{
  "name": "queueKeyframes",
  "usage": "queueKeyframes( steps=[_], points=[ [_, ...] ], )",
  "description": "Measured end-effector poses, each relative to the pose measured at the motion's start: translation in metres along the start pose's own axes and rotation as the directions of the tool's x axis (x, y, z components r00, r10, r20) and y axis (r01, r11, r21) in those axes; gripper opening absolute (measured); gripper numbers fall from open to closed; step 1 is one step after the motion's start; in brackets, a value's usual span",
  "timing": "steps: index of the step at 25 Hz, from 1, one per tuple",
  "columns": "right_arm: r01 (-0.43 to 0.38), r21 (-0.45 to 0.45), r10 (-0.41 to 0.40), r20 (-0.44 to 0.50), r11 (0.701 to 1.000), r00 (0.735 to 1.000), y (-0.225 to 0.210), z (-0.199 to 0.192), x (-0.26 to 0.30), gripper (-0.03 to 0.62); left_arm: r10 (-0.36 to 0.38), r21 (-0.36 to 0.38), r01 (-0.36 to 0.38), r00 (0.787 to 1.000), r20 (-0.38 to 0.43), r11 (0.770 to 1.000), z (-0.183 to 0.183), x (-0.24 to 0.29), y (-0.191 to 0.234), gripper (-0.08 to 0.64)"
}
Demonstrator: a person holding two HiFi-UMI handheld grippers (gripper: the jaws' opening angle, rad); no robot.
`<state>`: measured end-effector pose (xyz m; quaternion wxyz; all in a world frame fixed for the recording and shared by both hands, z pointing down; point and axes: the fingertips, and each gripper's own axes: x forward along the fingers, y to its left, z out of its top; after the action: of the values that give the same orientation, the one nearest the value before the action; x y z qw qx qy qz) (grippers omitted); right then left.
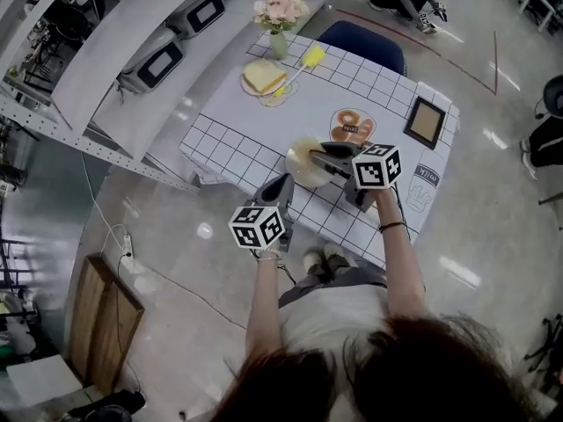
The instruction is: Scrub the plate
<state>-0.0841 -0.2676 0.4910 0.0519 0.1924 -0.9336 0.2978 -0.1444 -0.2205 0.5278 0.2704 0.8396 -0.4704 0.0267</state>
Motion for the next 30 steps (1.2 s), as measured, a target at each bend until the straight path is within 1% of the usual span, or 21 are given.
queueKeyframes(
  steps=[2,4,8,12,14,17,24,30],
  points=[
    [-0.021,-0.034,0.023,0.044,0.999,0.999,0.008,0.009,-0.010,0.080,-0.022,0.022,0.021,0.999,0.037,1.000,0.011,0.001,-0.009,0.011],
    [-0.024,-0.075,0.029,0.075,0.997,0.997,0.014,0.013,-0.018,0.080,-0.047,0.050,0.044,0.997,0.064,0.998,0.019,0.000,-0.019,0.011],
    [-0.025,-0.140,0.044,0.134,0.990,0.990,0.030,0.022,-0.030,0.080,-0.074,0.139,0.064,0.995,0.070,0.988,0.029,-0.004,-0.034,0.011],
    [-0.034,-0.184,0.069,0.186,0.982,0.980,0.044,0.031,-0.038,0.080,-0.087,0.180,0.067,0.991,0.104,0.981,0.036,-0.010,-0.042,0.011],
    [-0.028,-0.196,0.070,0.207,0.980,0.976,0.047,0.033,-0.040,0.080,-0.088,0.182,0.064,0.988,0.126,0.981,0.040,-0.013,-0.043,0.011],
    [-0.019,-0.200,0.062,0.214,0.980,0.975,0.048,0.029,-0.042,0.080,-0.091,0.184,0.065,0.986,0.140,0.981,0.042,-0.015,-0.045,0.011],
    [-0.045,-0.222,0.089,0.194,0.974,0.977,0.058,0.020,-0.041,0.080,-0.091,0.186,0.062,0.985,0.149,0.981,0.041,-0.020,-0.048,0.011],
    [-0.056,-0.226,0.103,0.205,0.973,0.973,0.061,0.018,-0.043,0.080,-0.096,0.183,0.064,0.980,0.173,0.981,0.045,-0.023,-0.049,0.011]
  ],
)
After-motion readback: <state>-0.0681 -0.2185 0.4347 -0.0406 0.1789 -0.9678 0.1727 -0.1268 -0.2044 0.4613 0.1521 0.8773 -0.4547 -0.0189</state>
